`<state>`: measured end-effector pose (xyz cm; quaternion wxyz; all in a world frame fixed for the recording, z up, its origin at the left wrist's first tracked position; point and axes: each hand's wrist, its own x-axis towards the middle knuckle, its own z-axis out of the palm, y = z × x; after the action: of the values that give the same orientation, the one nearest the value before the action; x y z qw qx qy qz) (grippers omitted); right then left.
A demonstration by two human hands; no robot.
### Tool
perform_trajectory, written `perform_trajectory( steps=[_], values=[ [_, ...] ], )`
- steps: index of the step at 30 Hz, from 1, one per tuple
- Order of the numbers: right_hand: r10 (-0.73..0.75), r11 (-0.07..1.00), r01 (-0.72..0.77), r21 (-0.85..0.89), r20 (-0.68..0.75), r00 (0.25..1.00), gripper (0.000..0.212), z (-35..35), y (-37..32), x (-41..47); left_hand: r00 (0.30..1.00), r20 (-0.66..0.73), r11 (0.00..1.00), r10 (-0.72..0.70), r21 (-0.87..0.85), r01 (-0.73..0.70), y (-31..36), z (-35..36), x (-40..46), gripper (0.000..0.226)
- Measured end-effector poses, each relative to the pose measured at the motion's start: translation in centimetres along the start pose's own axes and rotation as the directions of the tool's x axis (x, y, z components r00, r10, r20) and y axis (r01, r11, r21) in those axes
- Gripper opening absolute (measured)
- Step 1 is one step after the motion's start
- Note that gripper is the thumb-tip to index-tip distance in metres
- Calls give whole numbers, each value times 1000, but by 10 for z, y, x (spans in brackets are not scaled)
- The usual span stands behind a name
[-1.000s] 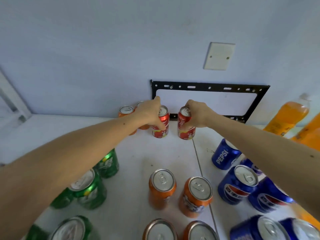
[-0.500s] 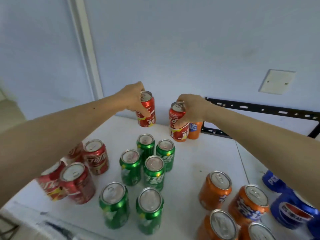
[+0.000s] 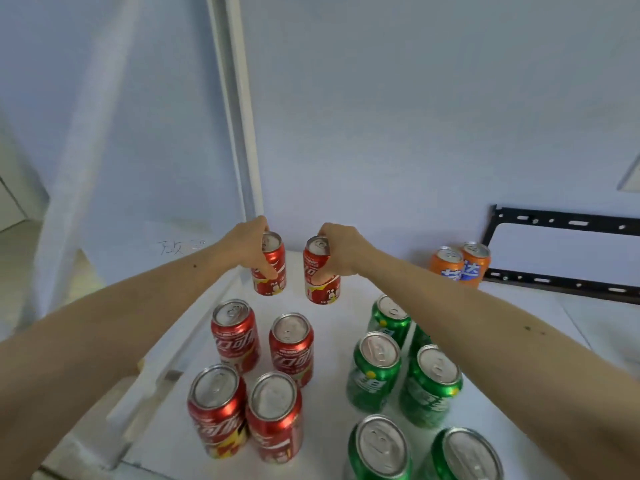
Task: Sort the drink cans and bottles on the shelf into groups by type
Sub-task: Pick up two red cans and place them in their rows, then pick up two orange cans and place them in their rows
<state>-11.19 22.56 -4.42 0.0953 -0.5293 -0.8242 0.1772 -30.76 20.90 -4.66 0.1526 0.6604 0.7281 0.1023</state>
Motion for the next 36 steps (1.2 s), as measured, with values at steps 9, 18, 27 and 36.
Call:
perform_trajectory(
  steps=[9, 18, 27, 36],
  values=[
    [33, 997, -24, -69, 125, 992, 83, 57, -8, 19, 987, 160, 997, -13, 82, 0, -20, 35, 12, 85],
    [31, 999, -22, -46, 186, 982, 94, 47, -11, 15, 956, 292, 988, -6, 149, -39, -22, 16, 24, 99],
    [152, 988, -151, 16, -32, 988, 69, -61, 83, -26, 953, 219, 978, 208, -28, -207, 106, -8, 52, 90],
    [329, 936, -332, -118, -42, 943, 93, -99, 243, -46, 889, 287, 934, 356, -107, -340, 247, 91, 75, 100]
  ],
)
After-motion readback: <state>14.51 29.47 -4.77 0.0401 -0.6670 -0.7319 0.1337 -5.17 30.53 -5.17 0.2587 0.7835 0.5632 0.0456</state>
